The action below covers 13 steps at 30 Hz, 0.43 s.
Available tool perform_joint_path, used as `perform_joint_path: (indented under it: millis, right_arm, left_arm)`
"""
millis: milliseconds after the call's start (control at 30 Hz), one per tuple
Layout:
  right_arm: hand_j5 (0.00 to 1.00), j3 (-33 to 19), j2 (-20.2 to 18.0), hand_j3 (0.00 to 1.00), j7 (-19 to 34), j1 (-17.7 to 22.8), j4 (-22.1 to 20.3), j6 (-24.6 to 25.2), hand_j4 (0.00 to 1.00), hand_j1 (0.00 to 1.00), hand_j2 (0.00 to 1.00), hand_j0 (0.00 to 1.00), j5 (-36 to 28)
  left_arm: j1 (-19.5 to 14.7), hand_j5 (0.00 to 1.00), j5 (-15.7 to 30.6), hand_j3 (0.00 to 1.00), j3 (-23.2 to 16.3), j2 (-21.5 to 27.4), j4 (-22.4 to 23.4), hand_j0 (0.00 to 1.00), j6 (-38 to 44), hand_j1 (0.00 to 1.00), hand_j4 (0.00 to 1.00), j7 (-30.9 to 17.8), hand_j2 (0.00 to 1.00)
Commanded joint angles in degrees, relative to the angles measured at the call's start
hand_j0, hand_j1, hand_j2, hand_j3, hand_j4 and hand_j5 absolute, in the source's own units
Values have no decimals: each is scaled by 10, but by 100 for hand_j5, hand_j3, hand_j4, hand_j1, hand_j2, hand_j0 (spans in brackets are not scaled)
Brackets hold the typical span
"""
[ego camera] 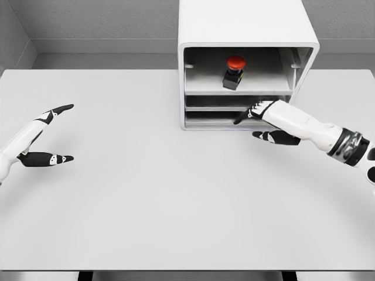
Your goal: Slide open multi-storey tabletop storage cabinets and put open load switch and slide close multi-storey tabletop storage cabinets
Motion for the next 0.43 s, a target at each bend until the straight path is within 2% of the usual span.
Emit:
perform_joint_path:
  millis: [0,167,267,400]
  right_arm:
    - [67,-4,-18,67,-3,0,-15,1,67,67,67,67,-9]
    - [67,-8,-88,67,-13,12,-9,1,67,67,67,67,-48]
    - [67,-51,-105,67,-15,50,-10,1,67,67,67,67,-56]
    - [67,-53,-108,67,-26,51,-9,1,67,67,67,67,-54]
  left_arm:
    - [0,100,5,100,0,0,0,100,1,100,100,0,100]
    - [1,100,4,100,3,1,1,100,1,100,100,0,100]
    - [1,100,0,100,2,1,1,100,1,100,100,0,100]
    - [2,100,-5,100,2,1,1,100,1,100,100,0,100]
